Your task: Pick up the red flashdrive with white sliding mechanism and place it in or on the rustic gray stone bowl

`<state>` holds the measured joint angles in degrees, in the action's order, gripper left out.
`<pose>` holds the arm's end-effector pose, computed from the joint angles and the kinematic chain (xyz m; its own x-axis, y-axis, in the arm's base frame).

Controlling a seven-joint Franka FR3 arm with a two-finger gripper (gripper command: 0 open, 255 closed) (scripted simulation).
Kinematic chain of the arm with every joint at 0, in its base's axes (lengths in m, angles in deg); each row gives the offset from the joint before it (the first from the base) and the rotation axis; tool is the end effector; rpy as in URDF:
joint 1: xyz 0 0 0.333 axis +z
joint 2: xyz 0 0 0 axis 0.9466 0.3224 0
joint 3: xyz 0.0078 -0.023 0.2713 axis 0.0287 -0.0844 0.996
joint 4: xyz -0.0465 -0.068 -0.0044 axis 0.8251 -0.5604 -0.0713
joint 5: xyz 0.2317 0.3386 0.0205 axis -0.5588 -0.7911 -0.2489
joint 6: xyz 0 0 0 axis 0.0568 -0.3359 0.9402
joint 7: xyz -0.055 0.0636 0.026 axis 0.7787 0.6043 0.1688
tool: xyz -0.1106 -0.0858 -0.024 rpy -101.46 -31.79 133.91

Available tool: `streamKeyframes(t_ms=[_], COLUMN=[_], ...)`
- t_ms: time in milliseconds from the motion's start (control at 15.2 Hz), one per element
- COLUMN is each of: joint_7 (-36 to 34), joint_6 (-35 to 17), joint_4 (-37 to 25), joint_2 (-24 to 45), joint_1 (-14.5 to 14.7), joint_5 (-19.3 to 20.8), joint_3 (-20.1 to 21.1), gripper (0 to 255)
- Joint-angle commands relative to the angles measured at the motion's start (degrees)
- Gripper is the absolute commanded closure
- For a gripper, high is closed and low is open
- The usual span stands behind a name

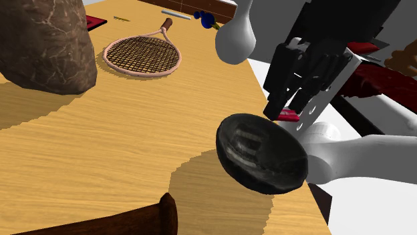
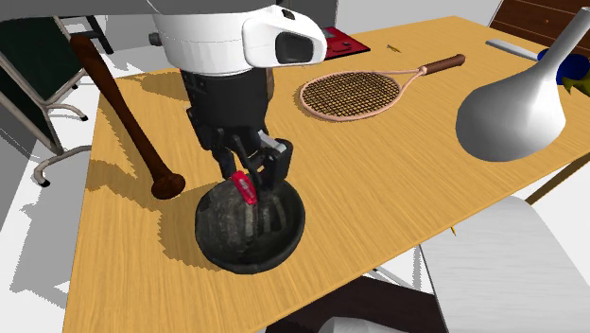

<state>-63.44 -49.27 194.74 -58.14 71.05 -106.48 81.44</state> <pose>0.1905 0.2708 0.6276 0.9345 -0.3527 -0.0486 -0.3529 -0.9356 0.0034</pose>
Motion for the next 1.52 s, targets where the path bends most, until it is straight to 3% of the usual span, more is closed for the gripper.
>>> streamKeyframes(t_ms=[0,726,1188,1254,1452], joint_7=[-0.02,1.46,1.46,1.46,1.46], joint_6=[-1.02,-7.03,-7.02,-7.02,-7.02], joint_4=[1.9,12.69,12.67,12.67,12.67], joint_2=[-1.0,-5.86,-5.86,-5.86,-5.86], joint_1=[0.26,1.69,1.69,1.69,1.69], joint_5=[-0.57,-2.78,-2.77,-2.77,-2.77], joint_3=[0.49,2.5,2.49,2.49,2.49], gripper=[255,255,255,0,0])
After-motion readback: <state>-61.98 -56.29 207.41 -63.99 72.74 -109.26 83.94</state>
